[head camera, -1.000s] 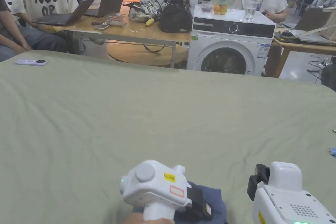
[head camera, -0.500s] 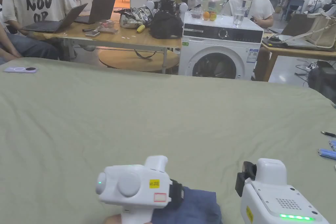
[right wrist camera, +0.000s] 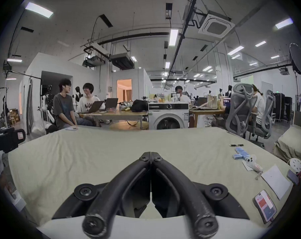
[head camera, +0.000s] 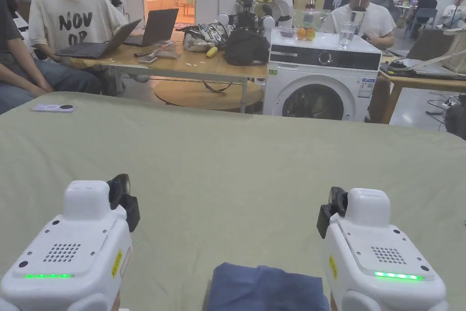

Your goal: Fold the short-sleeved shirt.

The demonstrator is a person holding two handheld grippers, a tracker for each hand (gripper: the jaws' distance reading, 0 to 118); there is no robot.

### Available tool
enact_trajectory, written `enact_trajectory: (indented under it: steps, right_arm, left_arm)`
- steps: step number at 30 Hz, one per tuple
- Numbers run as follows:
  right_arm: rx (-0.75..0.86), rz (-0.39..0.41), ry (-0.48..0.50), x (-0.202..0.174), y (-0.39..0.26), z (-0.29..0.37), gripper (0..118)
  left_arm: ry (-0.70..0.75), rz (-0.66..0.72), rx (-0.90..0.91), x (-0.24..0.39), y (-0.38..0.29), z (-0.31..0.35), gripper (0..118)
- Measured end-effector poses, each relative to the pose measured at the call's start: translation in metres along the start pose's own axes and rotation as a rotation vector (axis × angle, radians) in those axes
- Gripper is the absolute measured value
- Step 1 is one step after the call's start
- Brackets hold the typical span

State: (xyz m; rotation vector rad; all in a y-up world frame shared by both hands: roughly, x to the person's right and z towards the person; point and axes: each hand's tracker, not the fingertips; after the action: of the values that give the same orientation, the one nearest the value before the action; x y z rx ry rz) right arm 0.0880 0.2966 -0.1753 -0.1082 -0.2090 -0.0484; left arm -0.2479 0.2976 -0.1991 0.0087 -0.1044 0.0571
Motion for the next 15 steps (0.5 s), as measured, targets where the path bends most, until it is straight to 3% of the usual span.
enact_trajectory:
  steps: [7, 11, 15]
  right_arm:
    - [-0.07, 0.026, 0.029, -0.001, 0.005, 0.018, 0]
    - [-0.267, 0.057, 0.093, 0.002, -0.018, 0.032, 0]
    - [-0.506, 0.033, 0.124, 0.002, -0.069, 0.03, 0]
  left_arm:
    - [-0.01, 0.055, -0.088, -0.014, -0.003, -0.006, 0]
    - [-0.035, 0.048, -0.153, -0.01, -0.011, -0.009, 0]
    - [-0.139, 0.127, -0.252, -0.01, -0.016, -0.01, 0]
